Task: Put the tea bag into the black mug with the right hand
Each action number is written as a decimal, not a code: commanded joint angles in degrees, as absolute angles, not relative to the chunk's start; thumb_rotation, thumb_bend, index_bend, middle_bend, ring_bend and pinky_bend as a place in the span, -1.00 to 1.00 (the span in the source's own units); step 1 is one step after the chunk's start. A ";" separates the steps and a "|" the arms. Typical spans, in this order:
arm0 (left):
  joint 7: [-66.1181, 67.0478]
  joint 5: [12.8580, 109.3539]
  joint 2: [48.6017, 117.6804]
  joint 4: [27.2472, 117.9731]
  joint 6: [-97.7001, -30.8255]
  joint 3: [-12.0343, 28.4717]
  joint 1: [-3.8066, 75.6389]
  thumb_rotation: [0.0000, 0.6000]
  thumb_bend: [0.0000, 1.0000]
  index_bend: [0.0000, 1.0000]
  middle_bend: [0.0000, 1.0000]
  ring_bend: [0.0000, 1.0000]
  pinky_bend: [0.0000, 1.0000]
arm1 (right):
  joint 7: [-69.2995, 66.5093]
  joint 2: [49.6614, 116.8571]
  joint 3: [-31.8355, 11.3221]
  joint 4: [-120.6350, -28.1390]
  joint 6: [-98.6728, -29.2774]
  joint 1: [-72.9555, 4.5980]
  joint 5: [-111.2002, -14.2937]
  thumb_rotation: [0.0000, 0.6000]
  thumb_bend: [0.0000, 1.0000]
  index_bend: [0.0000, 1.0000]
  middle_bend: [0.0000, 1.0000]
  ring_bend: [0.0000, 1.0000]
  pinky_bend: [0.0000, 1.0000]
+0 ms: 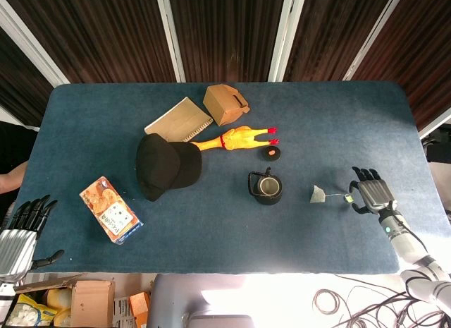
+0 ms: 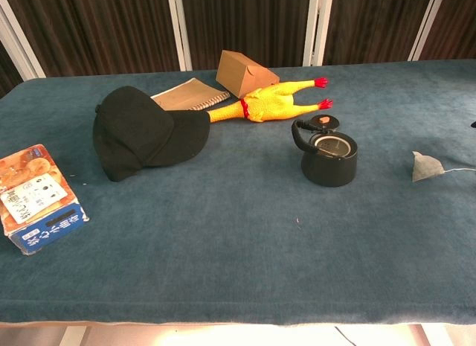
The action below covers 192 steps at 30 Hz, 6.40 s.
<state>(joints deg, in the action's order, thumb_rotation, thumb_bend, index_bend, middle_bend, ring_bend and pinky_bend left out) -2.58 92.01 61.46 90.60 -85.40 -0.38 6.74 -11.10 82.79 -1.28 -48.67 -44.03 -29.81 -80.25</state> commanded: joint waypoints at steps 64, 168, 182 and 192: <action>-3.56 92.81 61.23 90.26 -87.12 -0.39 6.07 1.00 -0.99 -1.00 -1.00 -1.00 -0.86 | -8.34 84.93 -1.97 -47.22 -43.39 -30.19 -78.94 1.00 -0.43 0.11 -1.00 -1.00 -1.00; -6.30 92.92 60.17 89.97 -88.77 -0.03 5.24 1.00 -0.99 -1.00 -1.00 -1.00 -0.86 | 23.50 69.47 -2.56 -95.84 -57.71 -38.70 -72.27 1.00 -0.43 0.01 -1.00 -1.00 -1.00; -5.88 93.11 60.28 90.13 -88.49 -0.16 5.33 1.00 -0.99 -1.00 -1.00 -1.00 -0.86 | 21.78 68.82 -0.32 -93.93 -54.86 -36.67 -72.66 1.00 -0.43 -0.44 -1.00 -1.00 -1.00; -5.97 93.00 60.22 90.14 -88.60 -0.03 5.32 1.00 -0.98 -1.00 -1.00 -1.00 -0.86 | 23.78 71.64 -4.69 -92.13 -48.08 -41.73 -64.34 1.00 0.15 -0.30 -1.00 -1.00 -1.00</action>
<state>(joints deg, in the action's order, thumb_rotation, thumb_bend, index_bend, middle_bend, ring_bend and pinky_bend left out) -5.94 93.02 60.23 90.16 -88.59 -0.05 5.32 22.47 70.32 -3.62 -93.00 -49.91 -40.19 -66.72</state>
